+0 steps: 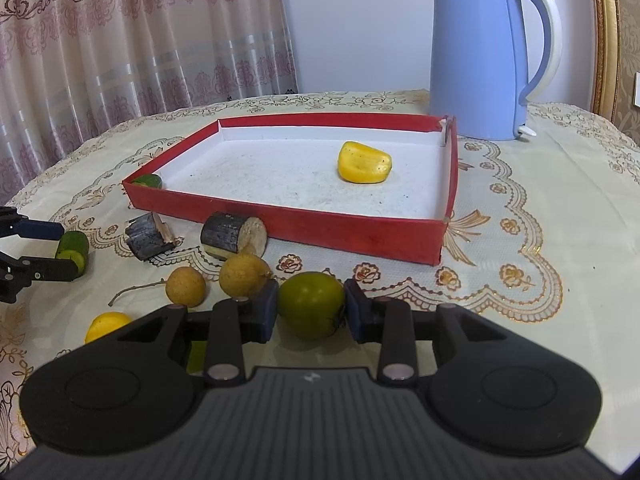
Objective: Organize fruits
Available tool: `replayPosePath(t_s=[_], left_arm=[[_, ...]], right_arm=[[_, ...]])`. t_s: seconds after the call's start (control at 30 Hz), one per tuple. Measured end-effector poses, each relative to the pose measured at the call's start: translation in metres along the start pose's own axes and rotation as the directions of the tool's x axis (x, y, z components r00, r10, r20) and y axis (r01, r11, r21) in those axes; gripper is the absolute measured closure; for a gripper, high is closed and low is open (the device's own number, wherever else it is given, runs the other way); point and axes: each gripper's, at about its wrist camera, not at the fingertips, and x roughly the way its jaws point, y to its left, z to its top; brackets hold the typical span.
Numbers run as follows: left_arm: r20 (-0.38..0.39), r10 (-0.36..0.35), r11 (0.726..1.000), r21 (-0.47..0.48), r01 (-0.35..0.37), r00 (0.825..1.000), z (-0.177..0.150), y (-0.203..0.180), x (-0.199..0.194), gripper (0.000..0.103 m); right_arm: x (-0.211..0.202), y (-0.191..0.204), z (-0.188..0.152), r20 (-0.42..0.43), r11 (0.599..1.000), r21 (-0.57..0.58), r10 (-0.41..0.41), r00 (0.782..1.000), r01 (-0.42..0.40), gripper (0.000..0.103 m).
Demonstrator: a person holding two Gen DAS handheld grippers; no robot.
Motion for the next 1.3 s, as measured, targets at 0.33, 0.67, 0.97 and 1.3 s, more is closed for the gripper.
replayPosePath(t_s=[0.33,0.67,0.97,1.3], left_arm=[[-0.008,0.026,0.999,-0.022,-0.026,1.000,0.004,0.000,0.000,0.074],[0.081,0.047,0.994,0.091,-0.055,0.996,0.060,-0.019,-0.014,0.093],[0.075,0.171,0.985,-0.033,-0.169,0.982,0.019,0.016,-0.021,0.007],[0.041,0.117,0.989,0.082,-0.121,0.992,0.010,-0.009,0.010,0.008]], right_arm=[[0.000,0.000,0.000,0.001,1.000,0.005,0.003,1.000,-0.003,0.070],[-0.001,-0.001,-0.001,0.003,1.000,0.014,0.010,1.000,-0.010,0.070],[0.000,-0.002,-0.001,0.002,1.000,0.014,0.010,1.000,-0.010,0.070],[0.000,-0.001,0.000,0.001,1.000,0.011,0.005,1.000,-0.005,0.070]])
